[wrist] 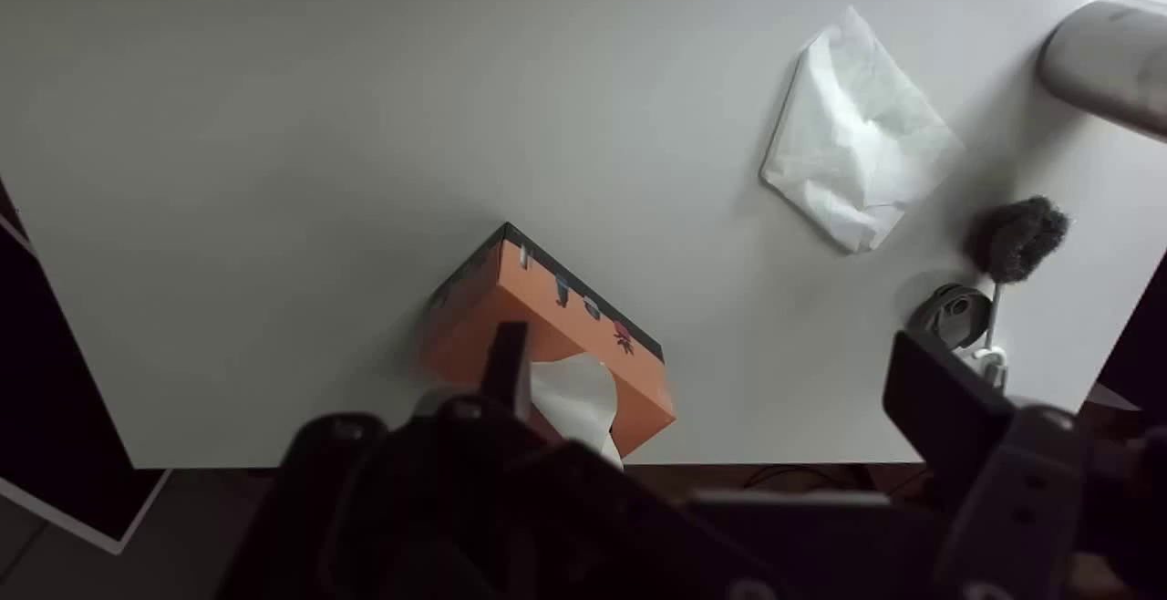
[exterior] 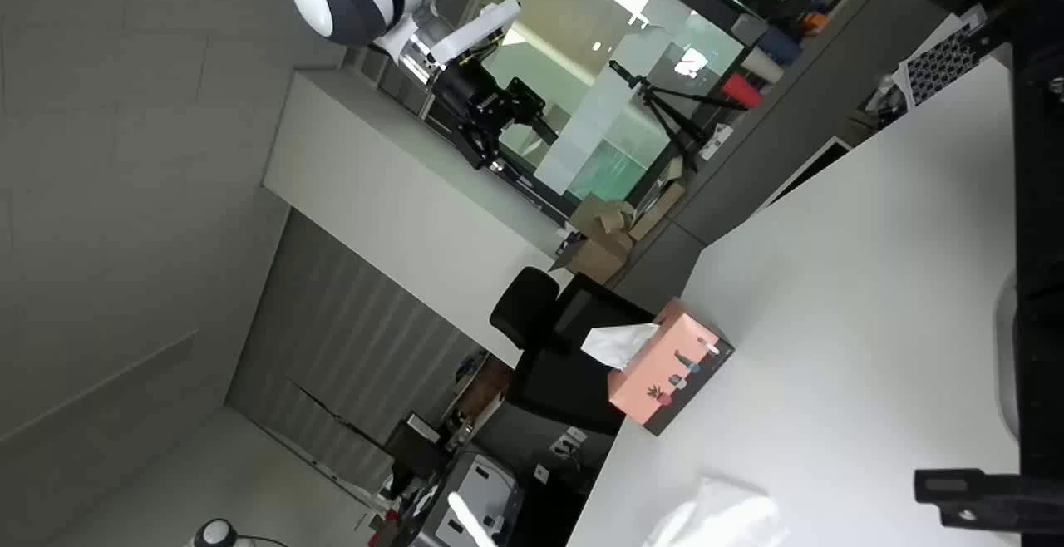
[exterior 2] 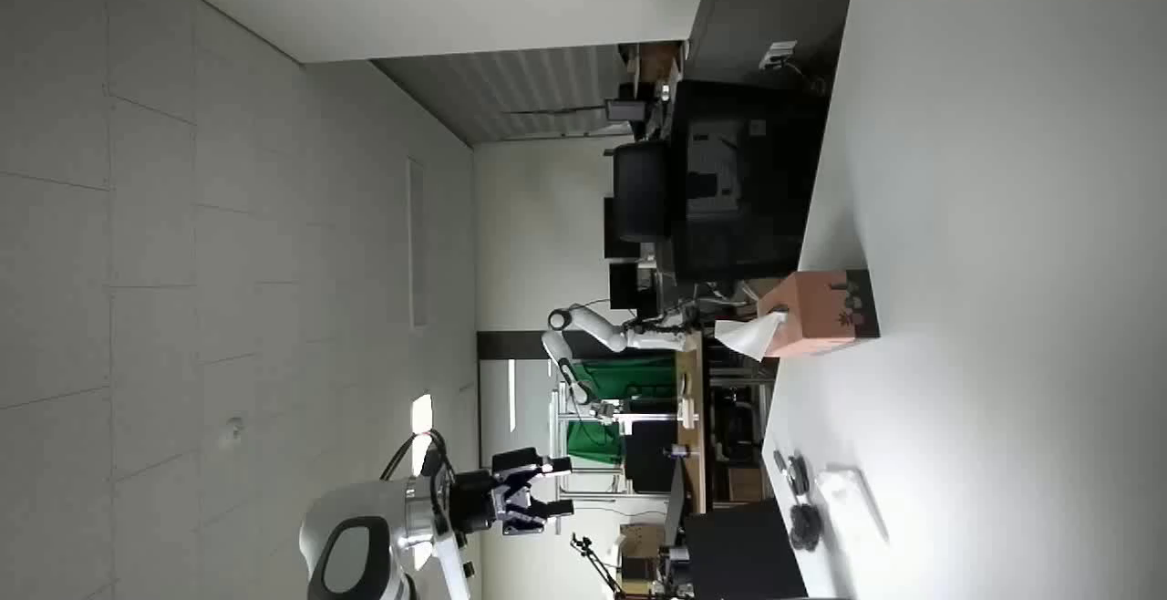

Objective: Remove the tissue out of the tissue box and put it on the table

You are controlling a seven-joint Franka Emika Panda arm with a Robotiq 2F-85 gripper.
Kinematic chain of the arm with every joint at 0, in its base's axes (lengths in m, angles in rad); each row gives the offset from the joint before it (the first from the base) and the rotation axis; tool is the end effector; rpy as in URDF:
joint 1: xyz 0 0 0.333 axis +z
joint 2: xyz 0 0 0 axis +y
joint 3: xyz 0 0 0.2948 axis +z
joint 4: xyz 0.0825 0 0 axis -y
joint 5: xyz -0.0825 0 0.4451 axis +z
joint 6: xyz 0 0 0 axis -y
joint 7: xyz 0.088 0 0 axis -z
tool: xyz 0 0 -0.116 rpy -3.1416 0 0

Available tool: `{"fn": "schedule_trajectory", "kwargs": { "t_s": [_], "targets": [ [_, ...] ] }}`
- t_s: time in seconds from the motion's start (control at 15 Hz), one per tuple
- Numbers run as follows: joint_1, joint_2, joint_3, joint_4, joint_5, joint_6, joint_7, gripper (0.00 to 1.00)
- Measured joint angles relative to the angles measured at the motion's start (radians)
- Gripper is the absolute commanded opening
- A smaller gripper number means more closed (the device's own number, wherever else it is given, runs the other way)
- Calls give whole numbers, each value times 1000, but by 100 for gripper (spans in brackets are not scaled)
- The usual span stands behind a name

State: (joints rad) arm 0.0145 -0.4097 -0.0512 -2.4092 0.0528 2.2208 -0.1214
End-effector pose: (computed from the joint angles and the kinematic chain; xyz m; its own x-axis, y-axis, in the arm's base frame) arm 0.5085 -0.0165 0.4322 0.9731 0.0531 0.2242 0.0640 -0.9971 -0.0415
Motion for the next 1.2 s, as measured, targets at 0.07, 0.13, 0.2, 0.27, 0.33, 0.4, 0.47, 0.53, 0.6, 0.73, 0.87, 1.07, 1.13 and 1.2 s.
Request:
{"fn": "schedule_trajectory", "kwargs": {
  "t_s": [0.07, 0.13, 0.2, 0.27, 0.33, 0.4, 0.47, 0.53, 0.6, 0.73, 0.87, 1.07, 1.13, 1.2],
  "targets": [
    [0, 0, 0, 0, 0, 1, 0, 100],
    [0, 0, 0, 0, 0, 1, 0, 100],
    [0, 0, 0, 0, 0, 2, 0, 100],
    [0, 0, 0, 0, 0, 2, 0, 100],
    [0, 0, 0, 0, 0, 2, 0, 100],
    [0, 0, 0, 0, 0, 2, 0, 100],
    [0, 0, 0, 0, 0, 2, 0, 100],
    [0, 0, 0, 0, 0, 2, 0, 100],
    [0, 0, 0, 0, 0, 2, 0, 100],
    [0, 0, 0, 0, 0, 2, 0, 100],
    [0, 0, 0, 0, 0, 2, 0, 100],
    [0, 0, 0, 0, 0, 2, 0, 100],
    [0, 2, 0, -1, 0, 3, -2, 100],
    [-1, 6, 0, -2, 0, 12, -11, 100]
  ]
}}
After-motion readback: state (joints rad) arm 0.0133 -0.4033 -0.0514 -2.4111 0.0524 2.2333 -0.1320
